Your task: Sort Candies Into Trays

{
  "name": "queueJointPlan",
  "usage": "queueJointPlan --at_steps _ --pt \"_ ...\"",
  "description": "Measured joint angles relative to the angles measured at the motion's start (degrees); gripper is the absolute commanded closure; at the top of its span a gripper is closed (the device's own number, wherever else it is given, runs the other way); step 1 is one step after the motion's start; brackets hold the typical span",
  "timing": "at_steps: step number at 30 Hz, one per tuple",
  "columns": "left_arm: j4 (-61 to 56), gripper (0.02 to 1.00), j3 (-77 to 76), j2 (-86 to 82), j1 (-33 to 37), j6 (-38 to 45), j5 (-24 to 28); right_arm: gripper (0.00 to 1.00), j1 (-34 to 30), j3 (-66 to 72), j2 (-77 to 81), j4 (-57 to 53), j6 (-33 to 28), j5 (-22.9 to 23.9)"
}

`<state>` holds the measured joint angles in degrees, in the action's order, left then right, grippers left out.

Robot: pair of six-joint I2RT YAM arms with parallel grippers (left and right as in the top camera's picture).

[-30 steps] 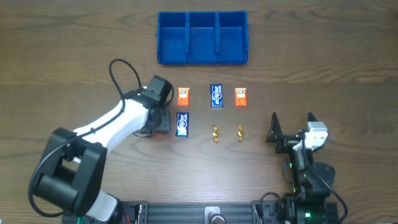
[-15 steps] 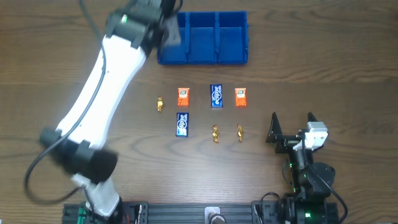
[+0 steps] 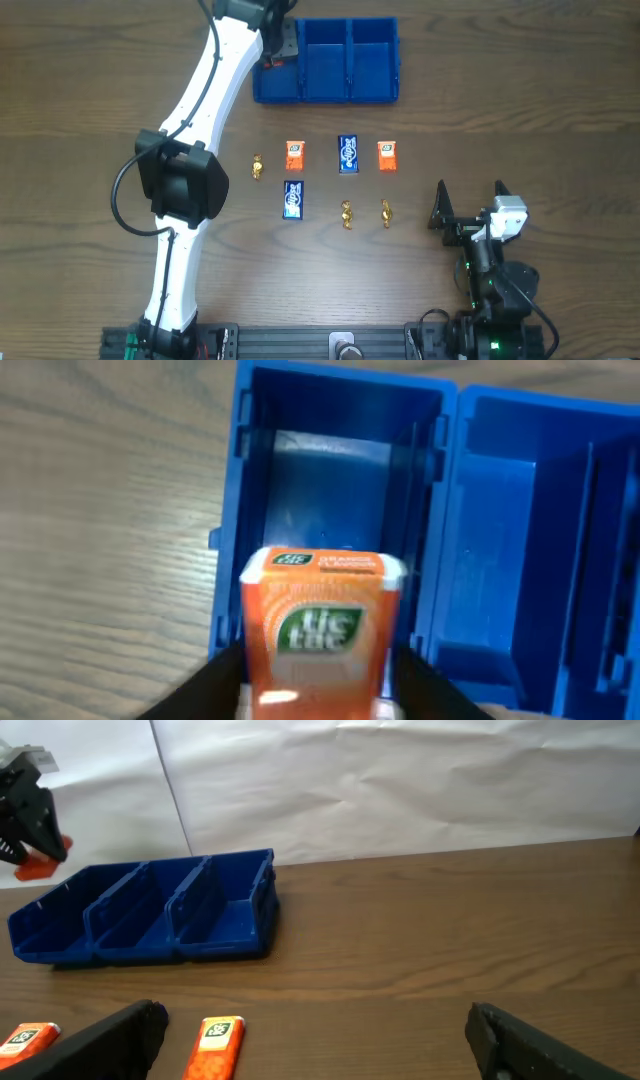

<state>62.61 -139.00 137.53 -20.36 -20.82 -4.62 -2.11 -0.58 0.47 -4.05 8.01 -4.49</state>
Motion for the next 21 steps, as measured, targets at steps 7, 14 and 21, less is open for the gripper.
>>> queueJointPlan --at_steps 7,14,21 --pt "-0.09 0.191 -0.35 -0.24 -0.24 0.07 0.11 0.003 0.0 0.0 0.0 0.0 0.0 0.0" --pt "-12.9 0.202 28.65 -25.79 -8.04 -3.19 -0.96 0.003 0.0 0.0 0.0 0.02 0.0 0.0" --pt "-21.59 0.218 55.84 -36.59 -12.5 -7.87 -0.83 0.003 0.0 0.0 0.0 0.0 0.0 -0.02"
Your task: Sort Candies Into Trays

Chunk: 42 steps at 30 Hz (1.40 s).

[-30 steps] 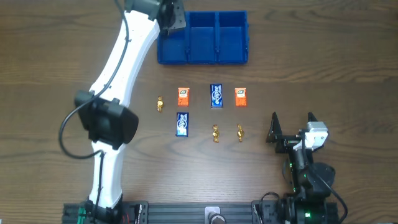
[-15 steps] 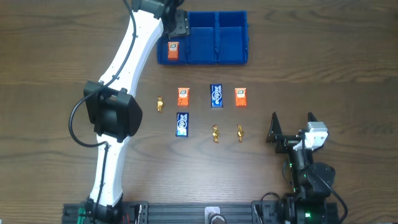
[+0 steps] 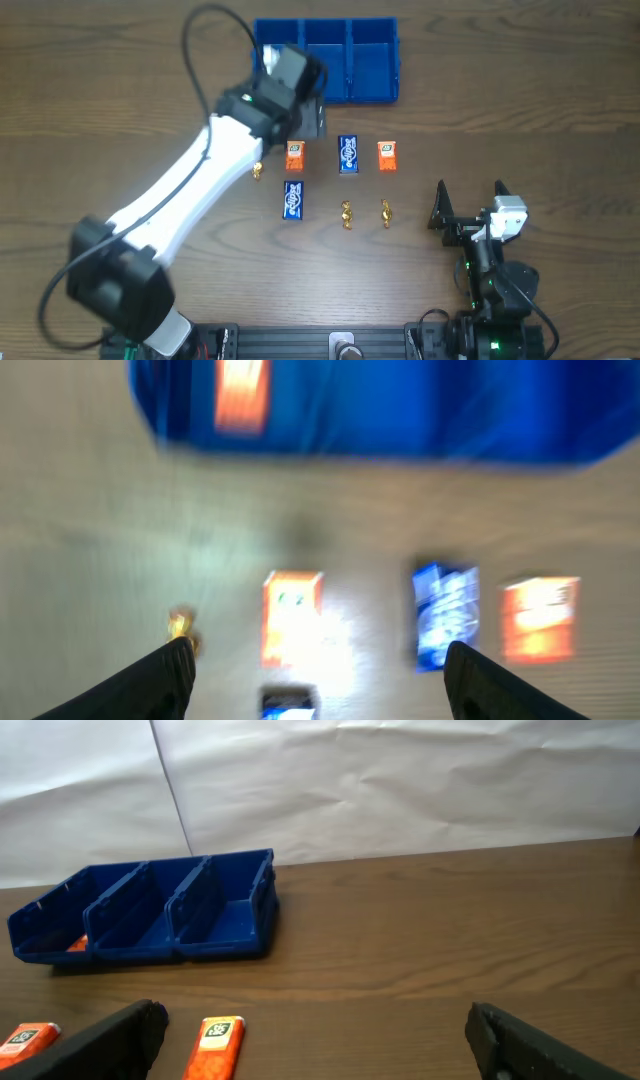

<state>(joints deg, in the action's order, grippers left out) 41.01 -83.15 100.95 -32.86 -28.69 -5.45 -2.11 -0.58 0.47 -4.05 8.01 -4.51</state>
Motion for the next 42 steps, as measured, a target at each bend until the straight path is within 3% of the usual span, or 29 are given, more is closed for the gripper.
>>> queueJointPlan --at_steps 4,16,22,32,42 --pt "-1.73 0.22 7.17 7.32 -0.35 -1.49 0.9 0.003 0.0 0.0 0.0 0.0 0.0 0.0" --pt "-6.12 0.246 7.37 13.99 -0.59 -1.6 3.74 0.003 0.0 0.0 0.0 0.0 0.0 0.0" --pt "-6.84 0.472 7.37 14.08 -0.57 -1.86 4.07 0.003 0.0 0.0 0.0 0.0 0.0 0.0" --pt "-6.84 0.474 7.37 14.38 -0.52 -2.45 4.35 0.003 0.0 0.0 0.0 0.0 0.0 0.0" --pt "-6.88 0.663 7.34 14.8 0.2 -2.62 5.14 0.003 0.0 0.0 0.0 0.0 0.0 0.0"
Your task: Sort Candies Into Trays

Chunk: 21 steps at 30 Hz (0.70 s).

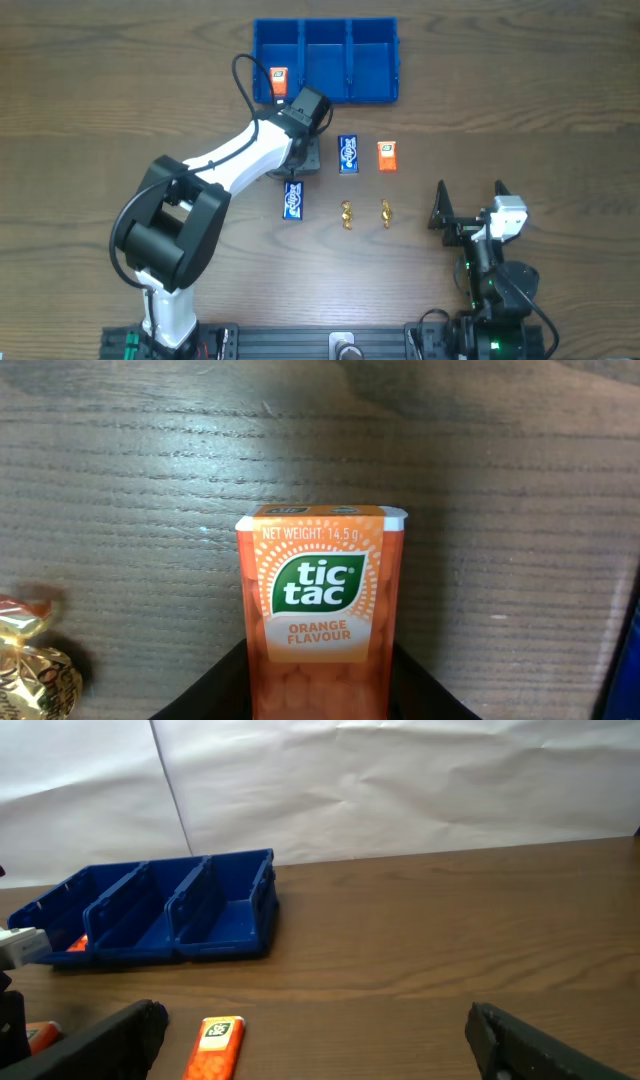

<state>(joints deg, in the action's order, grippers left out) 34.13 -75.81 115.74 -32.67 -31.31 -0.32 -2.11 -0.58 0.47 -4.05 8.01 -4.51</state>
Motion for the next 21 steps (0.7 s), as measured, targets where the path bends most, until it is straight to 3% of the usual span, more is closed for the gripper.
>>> queueJointPlan --at_steps 8,15,21 --pt "2.62 0.667 -3.5 -0.42 0.0 0.02 -0.96 0.003 0.0 0.0 0.0 0.0 0.0 0.0" --pt "11.96 0.669 -29.99 -6.56 2.58 3.54 -8.72 0.003 0.0 0.0 0.0 0.0 0.0 0.02" --pt "14.75 0.665 -42.56 -2.64 9.29 7.13 -8.85 0.003 0.0 0.0 0.0 0.0 0.0 0.0"
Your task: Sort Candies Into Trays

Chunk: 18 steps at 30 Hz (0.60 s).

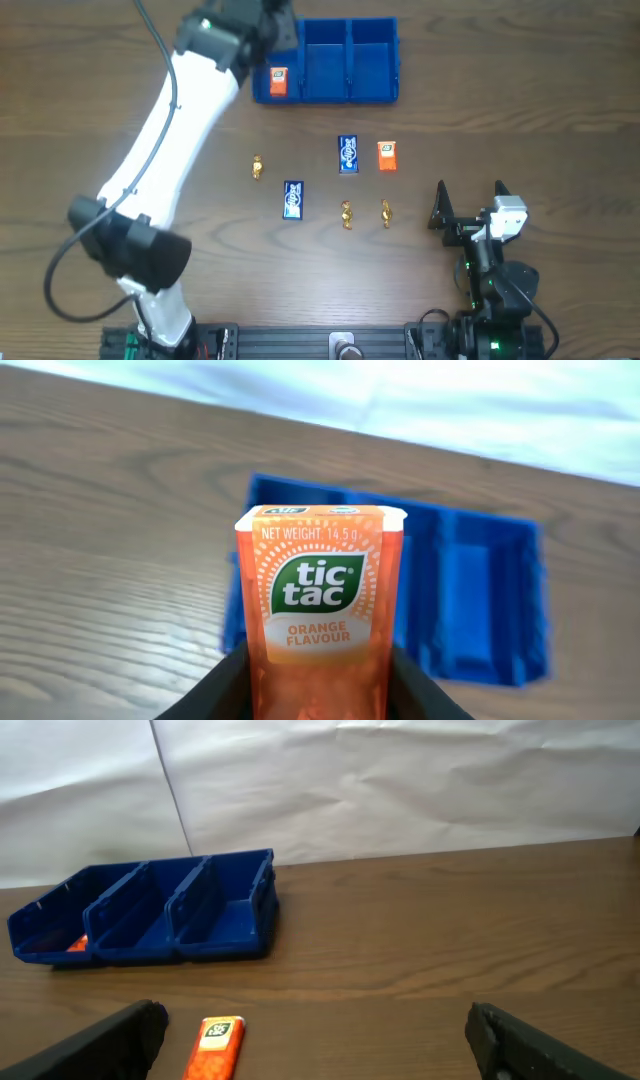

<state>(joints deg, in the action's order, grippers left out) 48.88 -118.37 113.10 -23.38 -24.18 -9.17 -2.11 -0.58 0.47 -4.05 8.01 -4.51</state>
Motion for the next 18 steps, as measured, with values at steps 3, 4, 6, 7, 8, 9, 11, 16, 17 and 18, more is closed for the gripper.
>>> queueJointPlan --at_steps 3,4,6,7,8,9,11,16,17,18 --pt "0.17 0.667 -1.36 8.48 2.25 0.66 1.6 0.003 0.0 0.0 0.0 0.0 0.0 0.0" --pt "0.11 0.667 -1.36 10.29 2.36 0.7 2.01 0.003 0.0 0.0 0.0 0.0 0.0 0.02" --pt "-0.59 0.656 -1.33 14.53 2.6 1.18 3.5 0.003 0.0 0.0 0.0 0.0 0.0 0.0" --pt "-0.98 0.658 -1.33 15.91 2.62 1.53 4.13 0.003 0.0 0.0 0.0 0.0 0.0 0.0" --pt "-1.33 0.656 -1.33 16.72 2.62 1.73 4.57 0.003 0.0 0.0 0.0 0.0 0.0 0.0" --pt "-1.55 0.654 -1.33 17.14 2.64 1.81 4.87 0.003 0.0 0.0 0.0 0.0 0.0 0.0" --pt "-1.75 0.632 -1.33 17.25 2.64 1.99 5.4 0.003 0.0 0.0 0.0 0.0 0.0 0.0" --pt "-2.03 0.174 -1.36 17.22 2.73 2.86 5.92 0.003 0.0 0.0 0.0 0.0 0.0 0.0" --pt "-2.05 0.112 -1.36 17.22 2.8 2.64 6.03 0.003 0.0 0.0 0.0 0.0 0.0 0.02" --pt "-2.03 0.108 -1.36 17.22 2.89 2.86 6.05 0.003 0.0 0.0 0.0 0.0 0.0 0.0"
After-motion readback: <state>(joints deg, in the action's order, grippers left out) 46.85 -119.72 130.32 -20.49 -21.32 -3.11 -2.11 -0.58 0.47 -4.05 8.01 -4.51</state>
